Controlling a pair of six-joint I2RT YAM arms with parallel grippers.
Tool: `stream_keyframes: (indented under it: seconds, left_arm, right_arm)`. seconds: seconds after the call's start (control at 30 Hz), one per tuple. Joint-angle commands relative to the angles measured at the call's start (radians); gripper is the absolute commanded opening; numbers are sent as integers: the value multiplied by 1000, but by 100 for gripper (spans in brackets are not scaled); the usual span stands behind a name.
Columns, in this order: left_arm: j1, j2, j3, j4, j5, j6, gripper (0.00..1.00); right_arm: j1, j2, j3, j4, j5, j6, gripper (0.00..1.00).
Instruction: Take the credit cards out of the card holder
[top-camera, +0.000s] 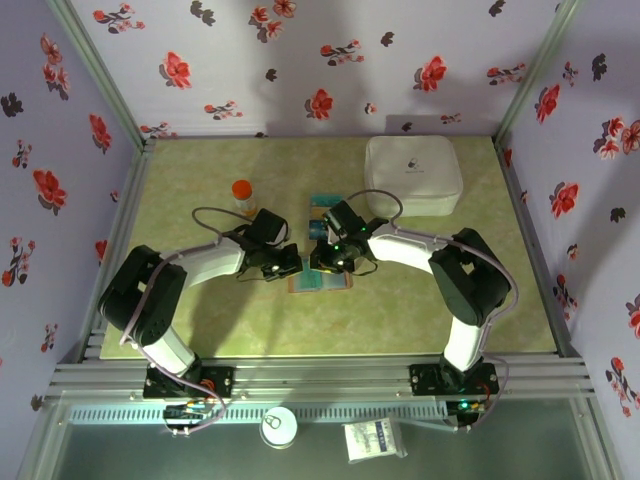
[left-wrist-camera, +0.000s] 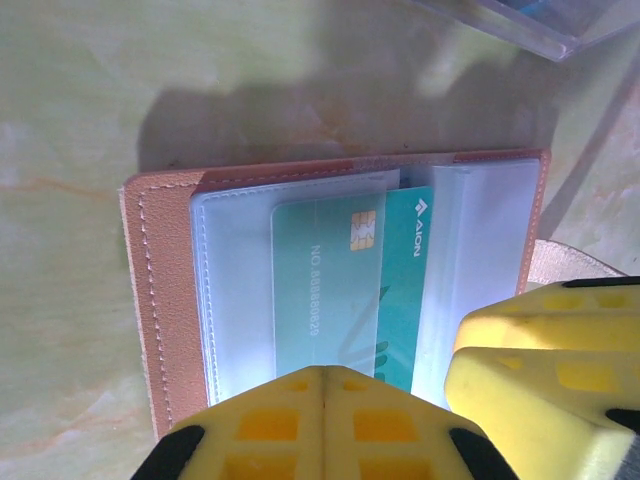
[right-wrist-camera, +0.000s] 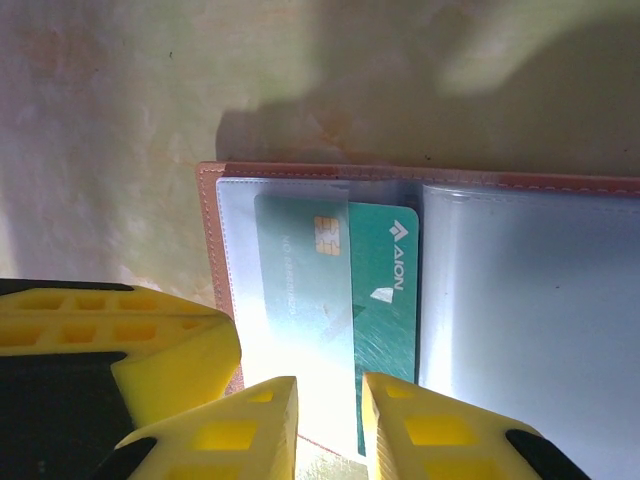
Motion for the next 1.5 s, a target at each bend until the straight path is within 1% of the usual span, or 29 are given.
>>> stream_keyframes:
  seconds: [0.0, 0.37, 0.8, 1.1, 1.47]
  left_arm:
    - [-4, 31, 15, -23, -19, 20, 0]
    - [-4, 57, 14, -55, -62, 42, 0]
    - [-3, 31, 15, -59, -64, 44, 1]
    - [-3, 42, 14, -64, -65, 45, 1]
    - [-4, 51, 22, -63, -62, 45, 0]
  right_arm:
    - [1, -5, -2, -24, 20, -13, 24]
    - [0, 26, -2, -12, 4, -10, 28]
    - [-1, 59, -3, -5, 5, -12, 30]
    - [-3, 78, 2, 2, -6, -13, 30]
    - [-7, 28, -31, 75, -48, 11, 28]
